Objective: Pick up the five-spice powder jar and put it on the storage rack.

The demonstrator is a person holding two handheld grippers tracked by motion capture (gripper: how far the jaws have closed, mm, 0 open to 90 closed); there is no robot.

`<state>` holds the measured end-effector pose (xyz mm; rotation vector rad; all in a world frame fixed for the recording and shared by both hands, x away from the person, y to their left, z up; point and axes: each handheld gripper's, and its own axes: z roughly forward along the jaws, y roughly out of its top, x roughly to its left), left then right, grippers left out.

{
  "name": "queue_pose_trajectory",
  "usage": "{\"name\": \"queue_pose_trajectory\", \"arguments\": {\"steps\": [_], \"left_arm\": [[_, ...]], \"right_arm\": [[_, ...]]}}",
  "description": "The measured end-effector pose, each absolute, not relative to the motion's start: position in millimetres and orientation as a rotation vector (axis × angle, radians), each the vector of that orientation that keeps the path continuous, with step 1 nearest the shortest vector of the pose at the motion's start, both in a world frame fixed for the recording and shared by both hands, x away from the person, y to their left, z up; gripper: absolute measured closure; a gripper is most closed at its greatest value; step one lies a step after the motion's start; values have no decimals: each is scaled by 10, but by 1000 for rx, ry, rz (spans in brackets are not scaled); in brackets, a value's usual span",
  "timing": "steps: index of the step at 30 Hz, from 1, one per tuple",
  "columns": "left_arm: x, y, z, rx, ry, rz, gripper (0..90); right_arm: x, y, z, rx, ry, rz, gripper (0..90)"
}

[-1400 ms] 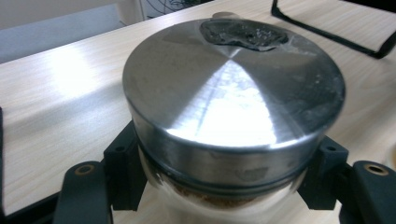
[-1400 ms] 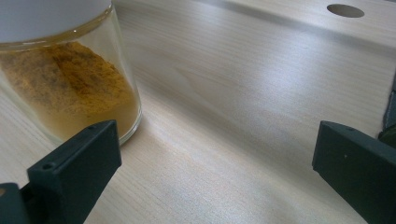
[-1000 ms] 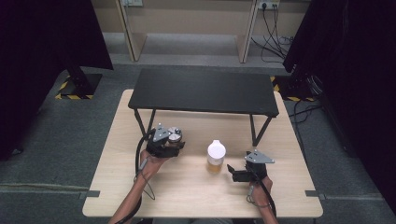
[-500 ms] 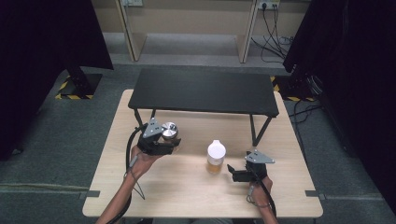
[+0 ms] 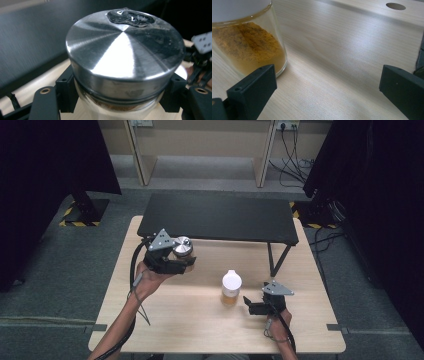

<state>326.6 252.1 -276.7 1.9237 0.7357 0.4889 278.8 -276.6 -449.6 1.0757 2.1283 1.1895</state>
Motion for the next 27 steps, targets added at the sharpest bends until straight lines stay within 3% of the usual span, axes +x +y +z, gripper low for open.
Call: {"name": "queue_pose_trajectory", "arguments": {"steps": [16,27], "left_arm": [[3633,2175,-2230,1907,855,558,304],[3915,2017,-2133,1866,981,634,304]], "right_arm": [[2785,-2765,-4496,1074,2128,1189,11],[2784,-2760,-4492,1071,2131,1185,11]]}}
